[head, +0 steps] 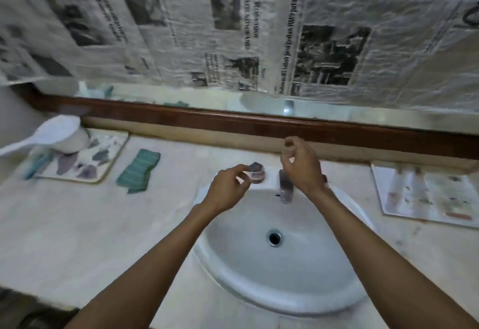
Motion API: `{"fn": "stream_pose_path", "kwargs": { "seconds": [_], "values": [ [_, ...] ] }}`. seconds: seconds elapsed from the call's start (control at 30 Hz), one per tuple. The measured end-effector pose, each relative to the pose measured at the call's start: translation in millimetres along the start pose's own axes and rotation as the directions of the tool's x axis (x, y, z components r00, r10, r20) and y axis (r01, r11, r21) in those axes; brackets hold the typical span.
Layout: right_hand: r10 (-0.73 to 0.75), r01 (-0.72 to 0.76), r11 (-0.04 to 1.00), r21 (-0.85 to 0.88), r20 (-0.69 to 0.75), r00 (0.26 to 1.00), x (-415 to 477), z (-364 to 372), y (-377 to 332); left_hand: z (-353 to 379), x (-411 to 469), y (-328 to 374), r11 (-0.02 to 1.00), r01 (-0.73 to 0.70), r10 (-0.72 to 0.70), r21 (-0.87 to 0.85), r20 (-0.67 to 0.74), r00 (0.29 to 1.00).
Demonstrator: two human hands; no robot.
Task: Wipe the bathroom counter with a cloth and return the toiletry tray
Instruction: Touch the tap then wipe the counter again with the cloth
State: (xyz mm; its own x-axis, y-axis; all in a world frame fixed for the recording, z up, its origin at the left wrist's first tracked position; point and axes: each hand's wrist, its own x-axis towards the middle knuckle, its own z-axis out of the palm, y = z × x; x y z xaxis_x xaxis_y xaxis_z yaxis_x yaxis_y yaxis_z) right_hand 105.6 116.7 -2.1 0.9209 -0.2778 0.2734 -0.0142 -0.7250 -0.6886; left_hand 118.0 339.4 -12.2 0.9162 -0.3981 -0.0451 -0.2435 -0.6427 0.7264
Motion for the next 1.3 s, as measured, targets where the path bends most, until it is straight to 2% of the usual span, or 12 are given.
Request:
{"fn": "stream_pose_path", "kwargs": {
  "seconds": [0.27,0.4,0.53,0.63,0.73,1.03,1.17,1.3],
  "values": [
    [-0.024,0.021,1.0,0.015,0.209,0.978,-23,149,-116,-116,-51,-151,0.968,0.252,-0.243,0.02,-0.196,0.95],
    [-0.021,0.031,0.999,-0.022,0.343,0.939,-22,200,-132,-142,-50,-212,0.939,0.343,-0.324,0.021,-0.28,0.904],
    [0.007,0.019,0.998,-0.061,0.413,0.911,-10,250,-137,-158,-31,-263,0.901,0.434,-0.4,0.011,-0.371,0.838],
    [0.02,0.013,0.997,-0.07,0.448,0.894,4,288,-140,-171,-5,-293,0.846,0.532,-0.482,0.03,-0.384,0.788],
    [0.039,-0.014,0.998,-0.058,0.442,0.896,21,319,-142,-178,28,-314,0.82,0.573,-0.546,-0.018,-0.331,0.77],
    [0.078,-0.021,0.991,-0.128,0.455,0.887,53,367,-141,-174,83,-326,0.758,0.634,-0.585,0.156,-0.269,0.766],
    [0.126,-0.074,0.988,-0.133,0.441,0.889,56,370,-140,-177,87,-333,0.812,0.576,-0.547,0.094,-0.225,0.807],
    [0.137,-0.091,0.988,-0.126,0.424,0.895,56,372,-141,-171,81,-337,0.872,0.487,-0.462,0.044,-0.247,0.851]
  ]
}}
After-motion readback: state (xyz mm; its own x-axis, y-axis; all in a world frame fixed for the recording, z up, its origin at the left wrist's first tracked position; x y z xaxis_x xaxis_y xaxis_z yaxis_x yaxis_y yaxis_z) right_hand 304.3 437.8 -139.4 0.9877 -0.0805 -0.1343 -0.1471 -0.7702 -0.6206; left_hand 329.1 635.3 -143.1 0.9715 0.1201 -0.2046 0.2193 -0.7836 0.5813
